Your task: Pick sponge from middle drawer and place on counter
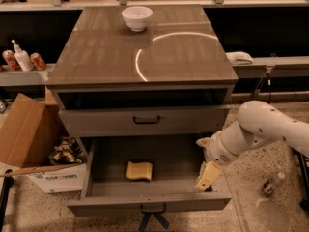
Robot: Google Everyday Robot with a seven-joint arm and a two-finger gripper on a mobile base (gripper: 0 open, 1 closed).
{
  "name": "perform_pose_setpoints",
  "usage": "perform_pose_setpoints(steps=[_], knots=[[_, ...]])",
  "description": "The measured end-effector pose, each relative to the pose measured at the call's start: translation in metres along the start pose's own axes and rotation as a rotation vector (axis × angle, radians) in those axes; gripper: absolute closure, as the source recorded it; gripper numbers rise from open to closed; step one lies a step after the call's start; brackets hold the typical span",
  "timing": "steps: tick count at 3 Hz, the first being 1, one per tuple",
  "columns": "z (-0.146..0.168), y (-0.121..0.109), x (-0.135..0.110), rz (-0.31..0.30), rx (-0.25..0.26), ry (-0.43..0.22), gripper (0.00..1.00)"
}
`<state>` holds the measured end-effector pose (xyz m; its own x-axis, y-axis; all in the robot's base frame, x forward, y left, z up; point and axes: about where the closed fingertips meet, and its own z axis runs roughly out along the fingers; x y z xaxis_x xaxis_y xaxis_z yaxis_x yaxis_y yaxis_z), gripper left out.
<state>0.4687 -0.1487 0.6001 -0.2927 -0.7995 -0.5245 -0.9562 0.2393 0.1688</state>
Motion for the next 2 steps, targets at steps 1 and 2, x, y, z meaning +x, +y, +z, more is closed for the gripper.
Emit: perform_pose_setpoints(steps=[1,2], knots=[[0.0,0.0,0.0,0.0,0.0,0.0,0.0],[0.016,-0.007,0.001,-0.006,-0.022,-0.008,0.0]])
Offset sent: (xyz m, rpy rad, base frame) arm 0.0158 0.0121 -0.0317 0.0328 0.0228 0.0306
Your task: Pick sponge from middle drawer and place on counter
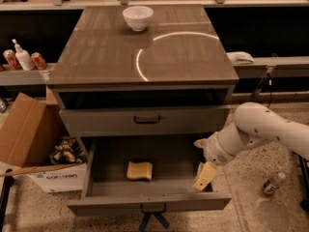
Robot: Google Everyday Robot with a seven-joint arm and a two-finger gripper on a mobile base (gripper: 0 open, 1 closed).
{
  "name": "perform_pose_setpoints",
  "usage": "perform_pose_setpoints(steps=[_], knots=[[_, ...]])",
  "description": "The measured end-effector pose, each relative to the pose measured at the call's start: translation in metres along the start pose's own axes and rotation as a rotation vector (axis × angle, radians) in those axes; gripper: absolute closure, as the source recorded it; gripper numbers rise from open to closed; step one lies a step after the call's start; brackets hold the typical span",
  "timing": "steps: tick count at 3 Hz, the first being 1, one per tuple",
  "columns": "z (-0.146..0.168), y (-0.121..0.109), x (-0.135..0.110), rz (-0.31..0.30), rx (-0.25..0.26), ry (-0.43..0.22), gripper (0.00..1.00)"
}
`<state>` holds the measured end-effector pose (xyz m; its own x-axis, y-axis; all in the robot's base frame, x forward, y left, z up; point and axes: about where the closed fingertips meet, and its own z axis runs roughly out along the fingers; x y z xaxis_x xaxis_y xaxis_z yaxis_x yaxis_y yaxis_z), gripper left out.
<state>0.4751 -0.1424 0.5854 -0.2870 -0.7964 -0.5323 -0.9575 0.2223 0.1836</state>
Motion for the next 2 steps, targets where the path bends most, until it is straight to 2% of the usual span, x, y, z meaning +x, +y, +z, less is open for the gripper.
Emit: perform_pose_setpoints(steps=[1,2], knots=[[0.042,-0.017,0.005,0.002,-0.043,0.008,0.0],[0.065,-0.037,0.0,0.006,0.03,-0.012,0.0]])
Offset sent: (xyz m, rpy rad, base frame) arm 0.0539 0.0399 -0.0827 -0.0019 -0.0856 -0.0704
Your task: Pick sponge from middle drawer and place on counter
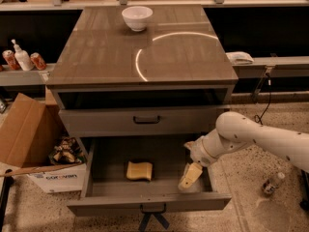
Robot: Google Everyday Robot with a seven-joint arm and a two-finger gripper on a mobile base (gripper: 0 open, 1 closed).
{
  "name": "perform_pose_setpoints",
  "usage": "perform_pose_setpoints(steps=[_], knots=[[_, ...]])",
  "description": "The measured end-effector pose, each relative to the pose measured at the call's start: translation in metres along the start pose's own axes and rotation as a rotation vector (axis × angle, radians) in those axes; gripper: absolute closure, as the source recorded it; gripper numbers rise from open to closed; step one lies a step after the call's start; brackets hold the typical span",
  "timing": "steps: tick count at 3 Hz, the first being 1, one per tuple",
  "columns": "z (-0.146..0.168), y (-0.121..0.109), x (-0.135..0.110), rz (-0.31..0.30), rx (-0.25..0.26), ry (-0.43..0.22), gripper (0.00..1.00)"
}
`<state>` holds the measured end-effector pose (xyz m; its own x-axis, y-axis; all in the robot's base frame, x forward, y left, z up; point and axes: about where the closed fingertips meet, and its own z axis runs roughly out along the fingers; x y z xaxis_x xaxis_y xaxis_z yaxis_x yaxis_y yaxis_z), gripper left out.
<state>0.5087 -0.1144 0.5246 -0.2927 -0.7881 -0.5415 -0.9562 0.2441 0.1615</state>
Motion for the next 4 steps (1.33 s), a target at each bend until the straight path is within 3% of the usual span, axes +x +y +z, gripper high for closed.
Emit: perform_pose_setpoints(steps=[1,2,4], knots=[[0.006,-0.002,0.001,0.001,-0.001,-0.011,0.0],[0.03,-0.022,-0.009,-0.023,0.003,-0.077,0.0],[0.087,-0.061,-0.018,-0.003,0.049,-0.206,0.0]])
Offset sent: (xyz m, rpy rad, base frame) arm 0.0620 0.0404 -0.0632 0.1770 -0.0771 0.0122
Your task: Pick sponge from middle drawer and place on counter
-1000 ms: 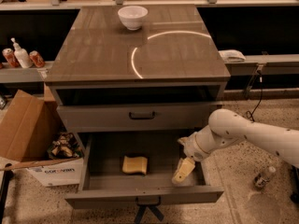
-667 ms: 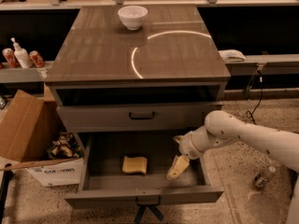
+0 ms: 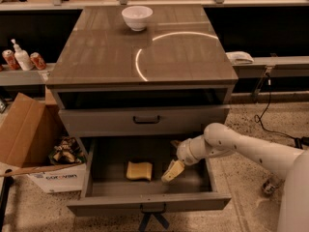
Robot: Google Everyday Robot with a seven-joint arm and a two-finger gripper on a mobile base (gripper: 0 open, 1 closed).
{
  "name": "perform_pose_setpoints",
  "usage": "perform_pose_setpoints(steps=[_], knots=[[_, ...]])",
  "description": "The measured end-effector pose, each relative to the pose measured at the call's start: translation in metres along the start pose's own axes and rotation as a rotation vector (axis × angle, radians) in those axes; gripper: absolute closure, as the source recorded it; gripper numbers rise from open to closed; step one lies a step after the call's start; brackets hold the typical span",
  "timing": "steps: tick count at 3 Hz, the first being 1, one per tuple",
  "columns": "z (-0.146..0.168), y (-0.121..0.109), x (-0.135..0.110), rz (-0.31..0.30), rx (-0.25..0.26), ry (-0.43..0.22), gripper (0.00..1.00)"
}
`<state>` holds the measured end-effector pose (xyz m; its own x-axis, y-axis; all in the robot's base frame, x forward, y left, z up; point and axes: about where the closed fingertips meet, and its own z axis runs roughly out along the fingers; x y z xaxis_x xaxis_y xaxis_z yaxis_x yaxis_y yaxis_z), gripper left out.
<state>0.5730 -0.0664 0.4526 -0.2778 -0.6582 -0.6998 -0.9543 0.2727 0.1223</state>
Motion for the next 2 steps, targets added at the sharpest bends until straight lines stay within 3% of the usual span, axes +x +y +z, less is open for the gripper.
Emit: perform_pose_setpoints(steps=[2], knots=[[0.056,-0.004,-0.011,0.038,0.055,-0.068,0.0]])
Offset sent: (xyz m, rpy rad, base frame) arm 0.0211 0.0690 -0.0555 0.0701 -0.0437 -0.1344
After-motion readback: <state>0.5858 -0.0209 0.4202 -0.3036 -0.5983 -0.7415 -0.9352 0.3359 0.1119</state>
